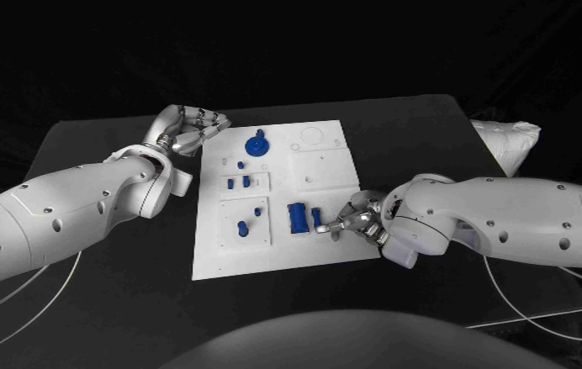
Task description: Assemble the parts on the task board
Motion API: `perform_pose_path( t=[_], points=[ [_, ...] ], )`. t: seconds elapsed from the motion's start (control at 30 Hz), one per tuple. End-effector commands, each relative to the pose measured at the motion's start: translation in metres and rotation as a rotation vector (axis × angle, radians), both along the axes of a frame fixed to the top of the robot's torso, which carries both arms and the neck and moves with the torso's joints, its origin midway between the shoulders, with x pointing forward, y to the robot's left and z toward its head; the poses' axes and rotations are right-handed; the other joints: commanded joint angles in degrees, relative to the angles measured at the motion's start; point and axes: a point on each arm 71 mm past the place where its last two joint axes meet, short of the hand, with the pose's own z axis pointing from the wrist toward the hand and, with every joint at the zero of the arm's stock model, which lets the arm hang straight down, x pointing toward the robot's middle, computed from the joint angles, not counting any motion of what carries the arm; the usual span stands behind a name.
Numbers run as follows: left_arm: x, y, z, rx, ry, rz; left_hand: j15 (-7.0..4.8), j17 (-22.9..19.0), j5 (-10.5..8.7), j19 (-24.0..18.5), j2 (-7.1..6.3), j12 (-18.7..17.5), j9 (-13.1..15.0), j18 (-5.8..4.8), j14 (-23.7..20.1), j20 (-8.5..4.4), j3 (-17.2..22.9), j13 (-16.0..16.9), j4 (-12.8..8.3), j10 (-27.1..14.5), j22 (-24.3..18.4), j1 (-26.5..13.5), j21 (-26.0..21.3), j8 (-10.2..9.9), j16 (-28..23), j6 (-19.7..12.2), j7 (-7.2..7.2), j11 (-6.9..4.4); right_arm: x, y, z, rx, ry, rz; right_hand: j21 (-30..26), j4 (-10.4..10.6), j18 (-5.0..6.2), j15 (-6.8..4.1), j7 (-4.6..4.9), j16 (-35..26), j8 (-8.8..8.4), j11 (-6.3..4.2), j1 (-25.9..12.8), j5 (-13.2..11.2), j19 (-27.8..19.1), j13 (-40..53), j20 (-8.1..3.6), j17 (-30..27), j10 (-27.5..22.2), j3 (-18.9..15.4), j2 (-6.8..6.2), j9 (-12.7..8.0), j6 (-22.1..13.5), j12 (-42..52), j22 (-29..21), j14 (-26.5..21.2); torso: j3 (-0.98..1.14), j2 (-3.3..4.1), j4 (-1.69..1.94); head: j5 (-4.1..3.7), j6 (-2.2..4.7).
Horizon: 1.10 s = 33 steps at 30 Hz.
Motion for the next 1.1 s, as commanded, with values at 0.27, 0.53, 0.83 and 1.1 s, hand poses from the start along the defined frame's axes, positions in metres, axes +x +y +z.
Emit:
perform_pose_path(
  t=[0.27, 0.53, 0.83, 1.1],
  points=[
    [-0.0005, -0.0033, 0.0004, -0.004, -0.002, -0.018, -0.42, 11.57, 0.35, 4.35, 0.62, -0.11, -0.08, 0.12, 4.60, -0.38, -0.21, -0.03, -0.03, 0.02, 14.38, -0.04, -0.39, -0.26, -0.28, 0.24, -0.02, -0.32, 0.0026, 0.0008, -0.0021, -0.010, 0.000, 0.011, 0.26, -1.10, -0.38, -0.84, -0.90, 0.23, 0.41, -0.82, 2.34, -0.21, 6.00, 15.02, -0.56, 15.08, 6.00, 0.76, 1.58, 0.88, -0.06, 0.15, 15.08, 5.97, 0.02, 0.05, 0.01, -0.04, 0.01],
    [-0.0005, -0.0030, 0.0005, -0.004, -0.003, -0.017, -0.42, 11.57, 0.35, 4.35, 0.62, -0.11, -0.08, 0.12, 4.60, -0.38, -0.21, -0.03, -0.03, 0.02, 14.38, -0.04, -0.39, -0.26, -0.28, 0.24, -0.02, -0.32, 0.0027, 0.0004, -0.0023, -0.014, 0.002, 0.010, 0.26, -1.33, -0.38, -0.90, -0.96, 0.23, 0.39, -0.88, 2.71, -0.21, 6.00, 15.02, -0.62, 15.08, 6.00, 0.94, 1.75, 1.01, -0.09, 0.15, 15.08, 5.97, 0.03, -0.01, 0.00, 0.04, 0.01],
    [-0.0004, -0.0027, 0.0006, -0.003, -0.004, -0.016, -0.42, 11.57, 0.35, 4.35, 0.62, -0.11, -0.08, 0.12, 4.60, -0.38, -0.21, -0.03, -0.03, 0.02, 14.38, -0.04, -0.39, -0.26, -0.28, 0.24, -0.02, -0.32, 0.0041, 0.0005, -0.0028, -0.015, 0.000, 0.008, 0.26, -1.44, -0.38, -0.93, -0.98, 0.23, 0.37, -0.91, 2.88, -0.21, 6.00, 15.02, -0.66, 15.08, 6.00, 1.02, 1.85, 1.08, -0.11, 0.15, 15.08, 5.97, 0.01, -0.02, -0.03, -0.01, 0.01],
    [-0.0002, -0.0032, 0.0005, -0.003, -0.004, -0.017, -0.42, 11.57, 0.35, 4.35, 0.62, -0.11, -0.08, 0.12, 4.60, -0.38, -0.21, -0.03, -0.03, 0.02, 14.38, -0.04, -0.39, -0.26, -0.28, 0.24, -0.02, -0.32, 0.0061, 0.0003, -0.0040, -0.019, 0.001, 0.007, 0.26, -1.58, -0.38, -0.97, -1.01, 0.23, 0.33, -0.94, 3.09, -0.19, 6.00, 15.02, -0.70, 15.08, 6.00, 1.11, 1.93, 1.16, -0.12, 0.15, 15.08, 5.97, 0.00, 0.01, -0.03, -0.15, 0.01]
  ],
)
